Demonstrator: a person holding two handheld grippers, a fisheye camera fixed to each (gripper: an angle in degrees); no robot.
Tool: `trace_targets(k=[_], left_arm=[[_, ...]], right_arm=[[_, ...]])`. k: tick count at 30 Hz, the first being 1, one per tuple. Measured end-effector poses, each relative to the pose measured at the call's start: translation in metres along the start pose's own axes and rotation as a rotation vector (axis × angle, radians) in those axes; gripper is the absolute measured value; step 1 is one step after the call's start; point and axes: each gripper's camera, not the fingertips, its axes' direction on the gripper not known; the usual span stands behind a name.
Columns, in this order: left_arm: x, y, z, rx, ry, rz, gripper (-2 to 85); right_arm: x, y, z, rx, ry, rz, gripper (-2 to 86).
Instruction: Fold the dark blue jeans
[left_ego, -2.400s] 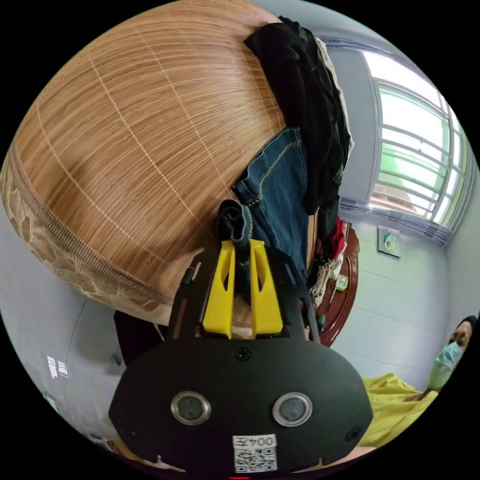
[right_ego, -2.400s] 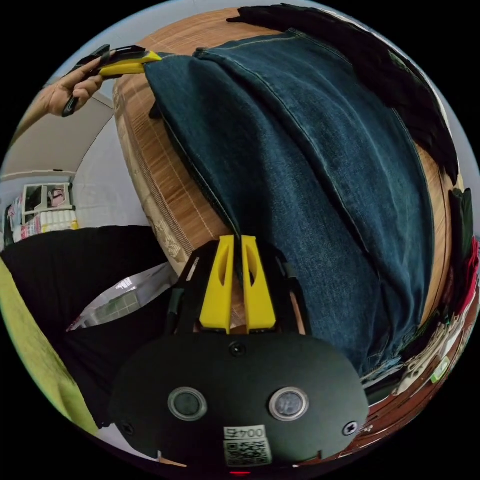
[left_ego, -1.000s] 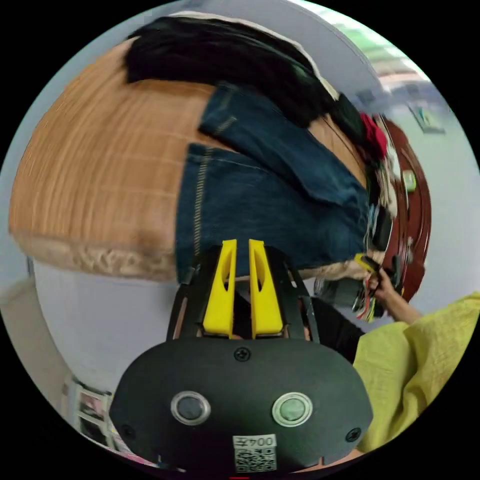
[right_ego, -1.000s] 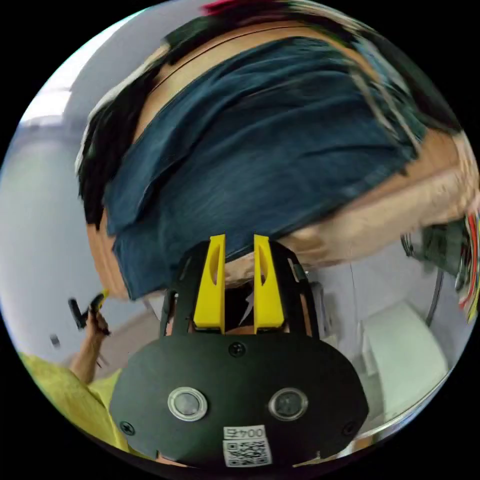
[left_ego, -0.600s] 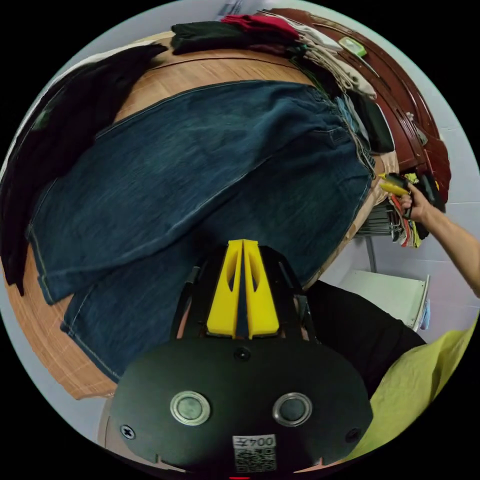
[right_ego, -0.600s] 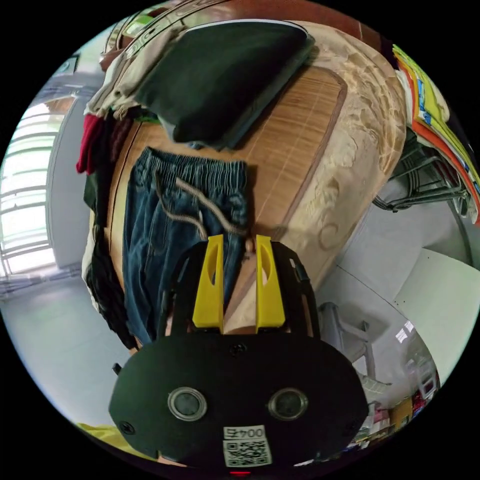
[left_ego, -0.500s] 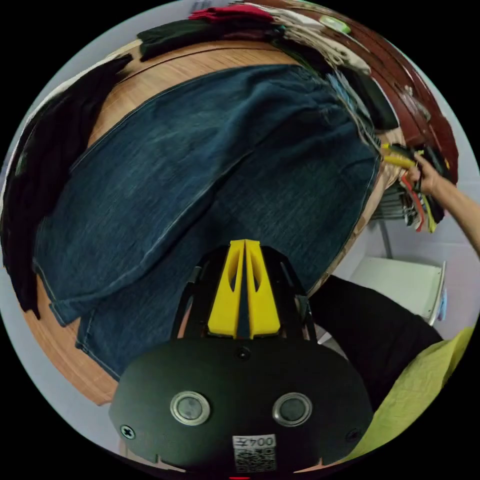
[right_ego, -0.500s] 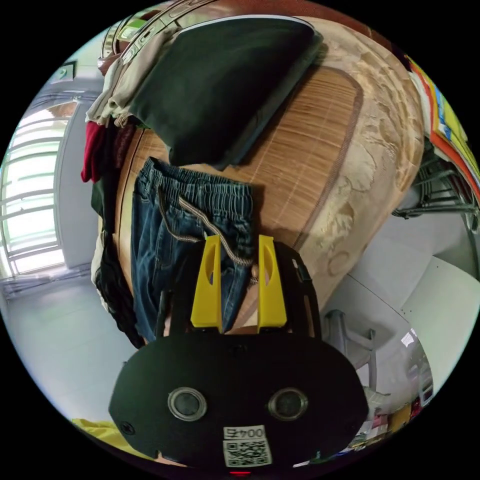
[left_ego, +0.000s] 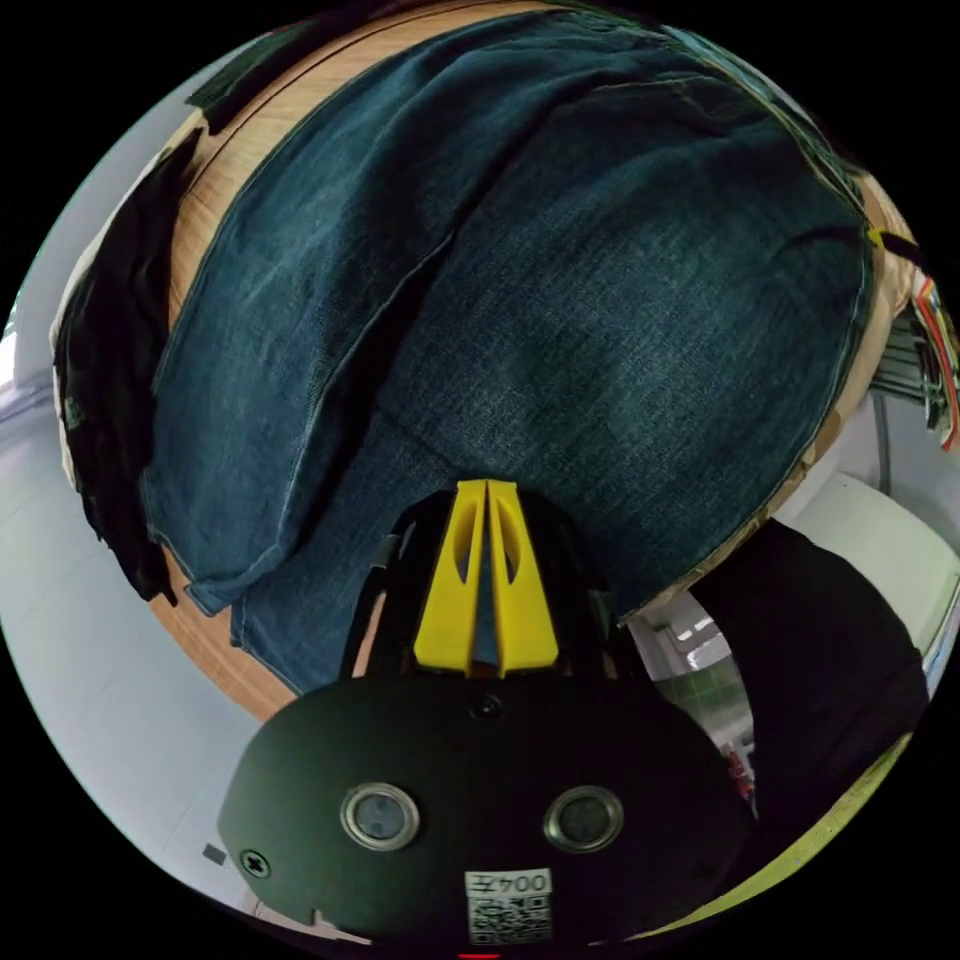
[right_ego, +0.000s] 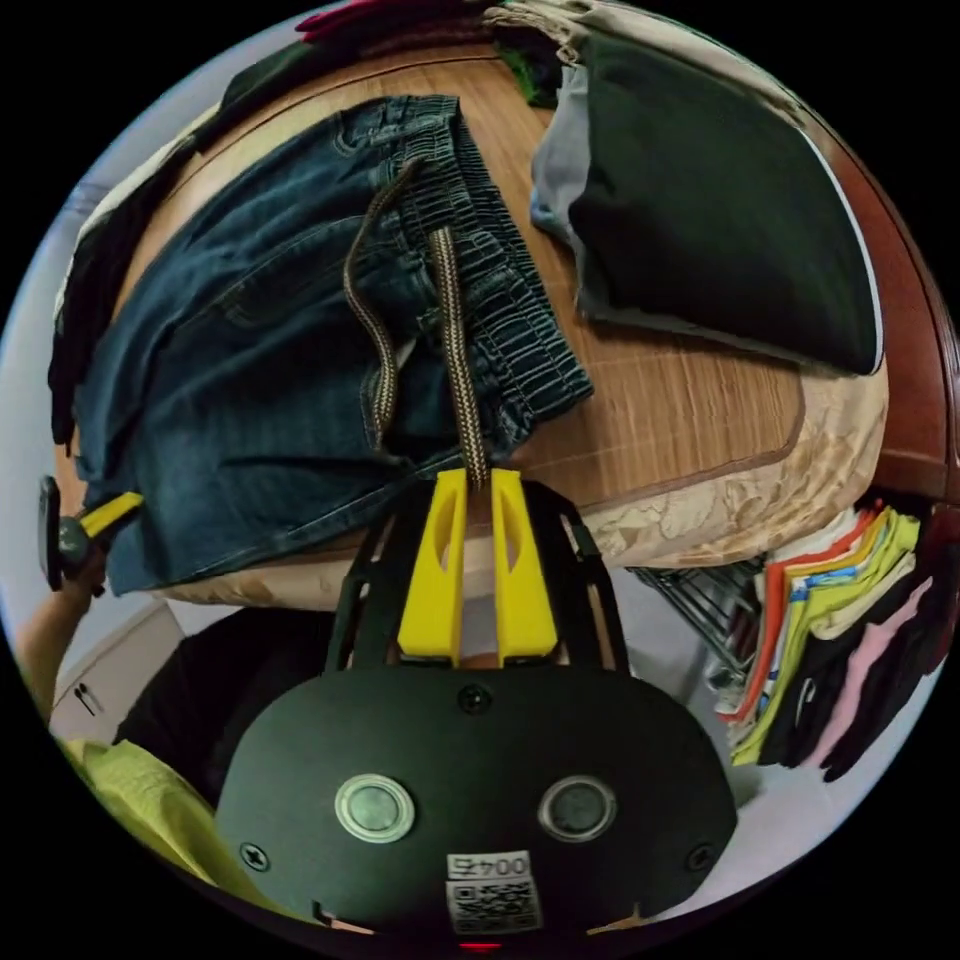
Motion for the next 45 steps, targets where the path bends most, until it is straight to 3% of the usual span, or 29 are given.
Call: trace_targets(k=[4,9,14,15,18,22,24,28,33,39,42,45], left_arm=[[-0.021,-0.002,-0.056,-0.02,0.067,-0.04,0.3],[-0.025,-0.003,-0.115,-0.036,0.023,-0.017,0.3],[-0.039,0.0,-0.171,-0.04,0.033,-0.062,0.1],[-0.04,0.001,-0.177,-0.039,0.036,-0.065,0.1],[-0.047,0.004,-0.203,-0.038,0.041,-0.069,0.1],[-0.055,0.006,-0.235,-0.049,0.037,-0.063,0.2],[-0.058,0.007,-0.247,-0.052,0.036,-0.062,0.2],[-0.069,0.012,-0.27,-0.05,0.058,-0.087,0.2],[-0.079,0.015,-0.291,-0.051,0.067,-0.092,0.3],[-0.087,0.019,-0.309,-0.048,0.06,-0.092,0.3],[-0.091,0.02,-0.313,-0.049,0.063,-0.091,0.3],[-0.096,0.02,-0.316,-0.052,0.069,-0.085,0.3]], right_arm=[[0.014,0.015,-0.053,0.023,-0.136,0.021,3.1],[0.017,0.031,-0.108,0.061,-0.398,-0.005,2.8],[-0.01,0.041,-0.132,0.105,-0.924,-0.341,5.9],[-0.013,0.041,-0.133,0.094,-0.954,-0.369,6.9],[-0.017,0.037,-0.131,0.087,-0.818,-0.354,9.2],[0.015,0.032,-0.119,0.124,-0.316,-0.052,8.6],[0.026,0.03,-0.111,0.103,-0.212,0.008,8.9],[0.03,0.026,-0.106,0.06,-0.161,-0.021,9.7],[0.035,0.026,-0.104,0.001,-0.216,-0.041,3.9],[0.043,0.04,-0.146,0.072,-0.215,-0.024,2.2],[0.046,0.044,-0.172,0.115,-0.315,-0.003,2.0],[0.044,0.042,-0.193,0.18,-0.559,0.035,2.0]])
